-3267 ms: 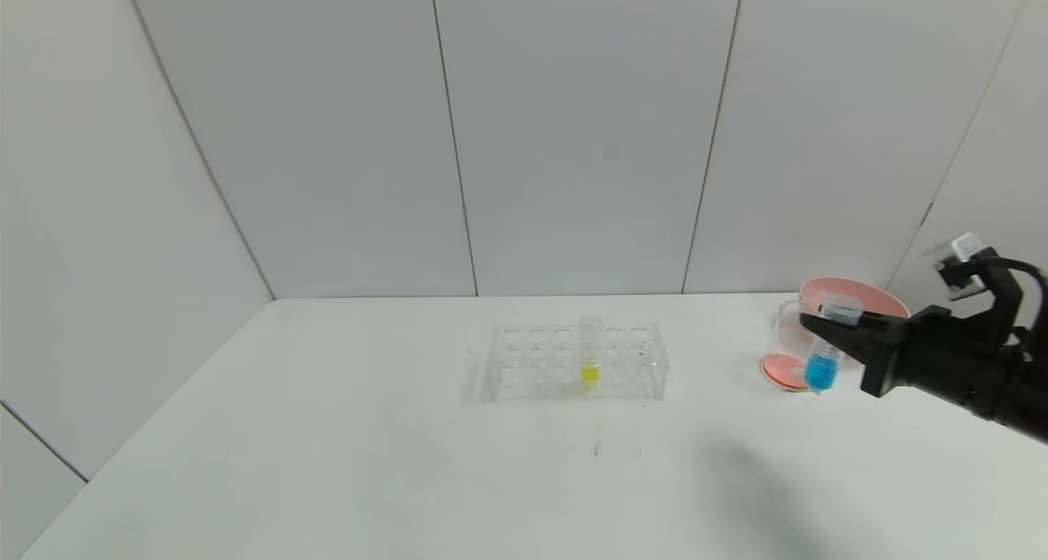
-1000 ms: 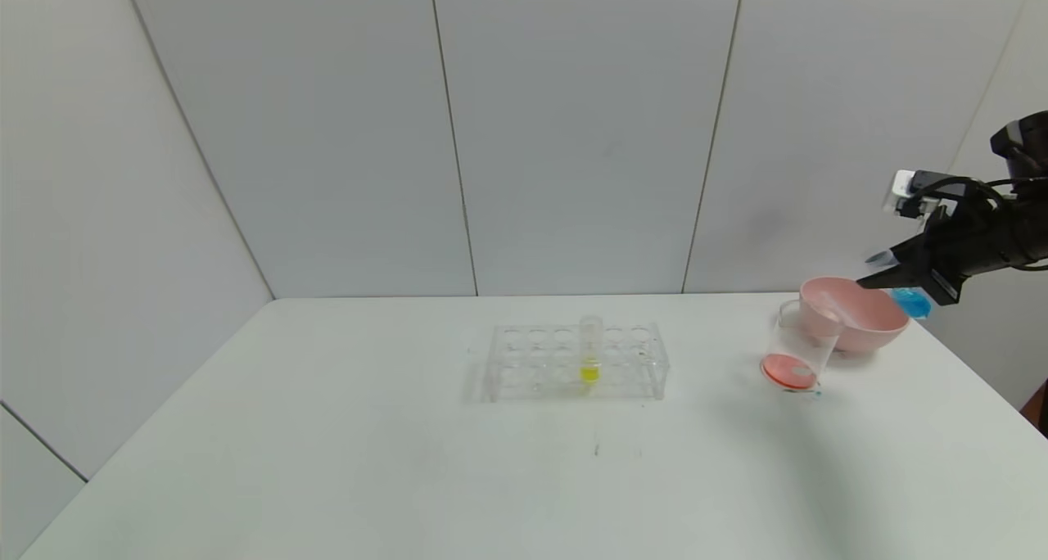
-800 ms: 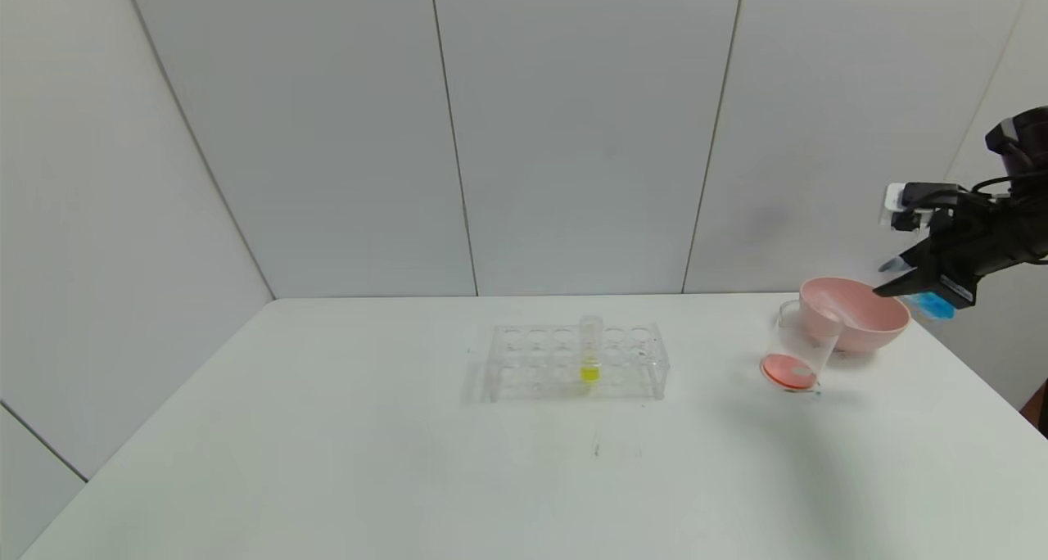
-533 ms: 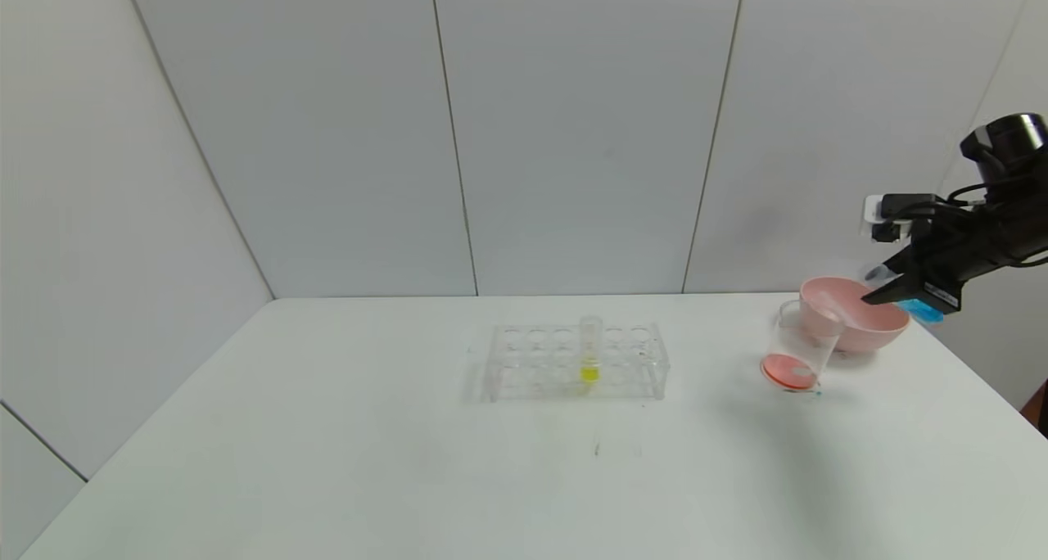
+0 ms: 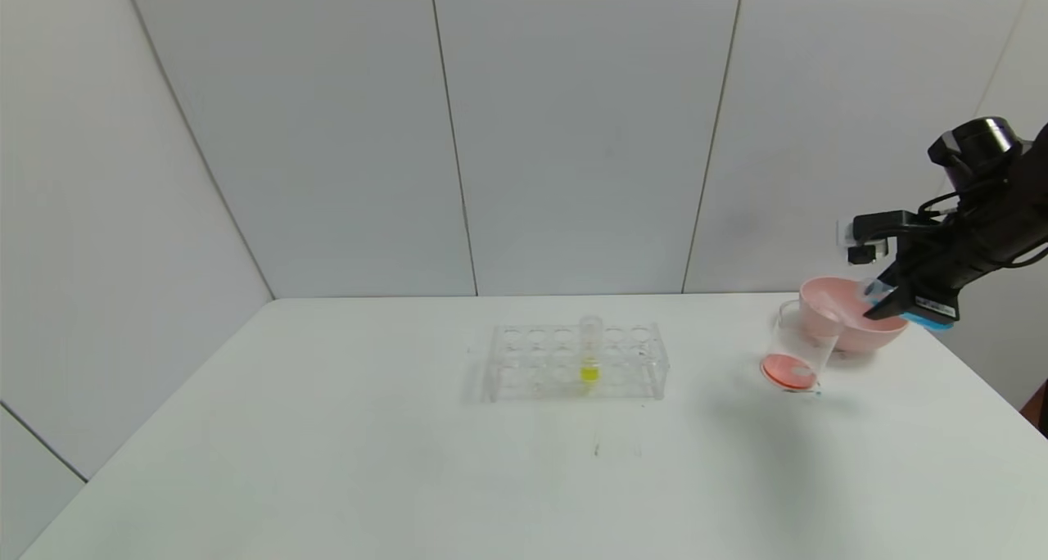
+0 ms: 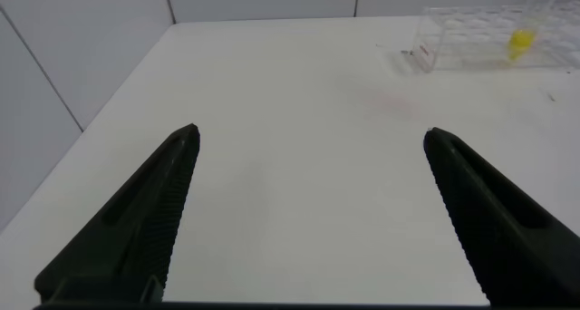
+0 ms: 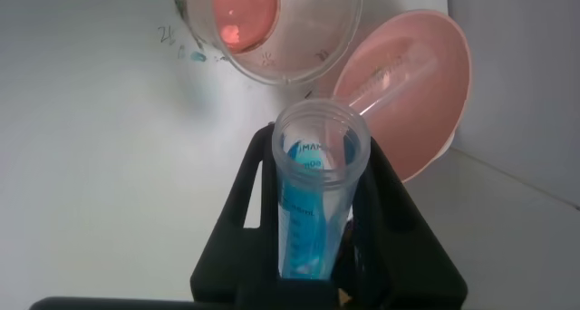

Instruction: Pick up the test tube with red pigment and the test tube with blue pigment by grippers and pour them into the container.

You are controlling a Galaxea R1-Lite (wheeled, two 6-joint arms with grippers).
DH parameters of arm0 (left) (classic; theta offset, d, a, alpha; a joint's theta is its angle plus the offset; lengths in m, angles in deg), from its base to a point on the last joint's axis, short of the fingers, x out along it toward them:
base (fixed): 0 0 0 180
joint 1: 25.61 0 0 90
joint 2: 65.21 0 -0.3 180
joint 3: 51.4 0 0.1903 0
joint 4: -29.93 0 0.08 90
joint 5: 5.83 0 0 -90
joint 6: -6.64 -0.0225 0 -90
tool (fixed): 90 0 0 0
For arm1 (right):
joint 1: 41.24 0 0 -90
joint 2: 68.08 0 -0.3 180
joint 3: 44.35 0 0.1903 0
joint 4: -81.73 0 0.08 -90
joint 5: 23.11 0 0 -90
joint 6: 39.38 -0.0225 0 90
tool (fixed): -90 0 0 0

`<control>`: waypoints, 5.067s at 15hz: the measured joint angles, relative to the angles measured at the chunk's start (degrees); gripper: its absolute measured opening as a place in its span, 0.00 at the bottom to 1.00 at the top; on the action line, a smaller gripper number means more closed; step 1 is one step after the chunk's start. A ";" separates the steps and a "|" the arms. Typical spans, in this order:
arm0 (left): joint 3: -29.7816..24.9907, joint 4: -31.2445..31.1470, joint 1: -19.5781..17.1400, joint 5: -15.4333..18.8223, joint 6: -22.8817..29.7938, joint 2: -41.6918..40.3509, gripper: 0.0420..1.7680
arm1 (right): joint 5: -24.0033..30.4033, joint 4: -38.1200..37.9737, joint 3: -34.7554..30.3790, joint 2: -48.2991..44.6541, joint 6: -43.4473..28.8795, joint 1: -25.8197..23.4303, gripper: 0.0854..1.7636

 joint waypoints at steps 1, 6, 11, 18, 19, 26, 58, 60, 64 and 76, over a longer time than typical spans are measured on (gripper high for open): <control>0.00 0.02 0.00 0.00 0.00 0.00 1.00 | -0.35 -0.44 0.00 -0.24 0.09 0.49 0.26; 0.00 0.02 0.00 0.00 0.00 0.00 1.00 | -6.02 -1.32 -0.02 -0.74 4.11 1.38 0.26; 0.00 0.02 0.00 0.00 0.00 0.00 1.00 | -9.95 -0.79 0.00 -0.80 5.21 2.50 0.26; 0.00 0.00 0.00 0.00 0.00 0.00 1.00 | -17.10 -0.46 0.00 -0.69 7.45 4.79 0.26; 0.00 0.05 0.00 0.00 0.00 0.00 1.00 | -17.86 -0.33 0.00 -0.66 7.49 5.23 0.26; 0.00 0.02 0.00 0.00 0.00 0.00 1.00 | -22.41 -0.30 0.00 0.02 8.24 8.03 0.26; 0.00 0.00 0.02 0.00 0.00 0.00 1.00 | 16.69 27.19 -0.38 -5.16 -37.63 5.38 0.26; 0.00 0.05 0.02 0.00 0.00 0.00 1.00 | 17.74 37.17 -1.35 -5.35 -51.54 6.22 0.26; 0.00 0.00 0.00 0.00 0.00 0.00 1.00 | 13.76 49.46 -9.97 -7.63 -65.11 6.81 0.26; 0.00 0.00 0.00 0.02 0.00 0.00 1.00 | 6.92 81.91 -50.82 -21.72 -69.74 3.30 0.26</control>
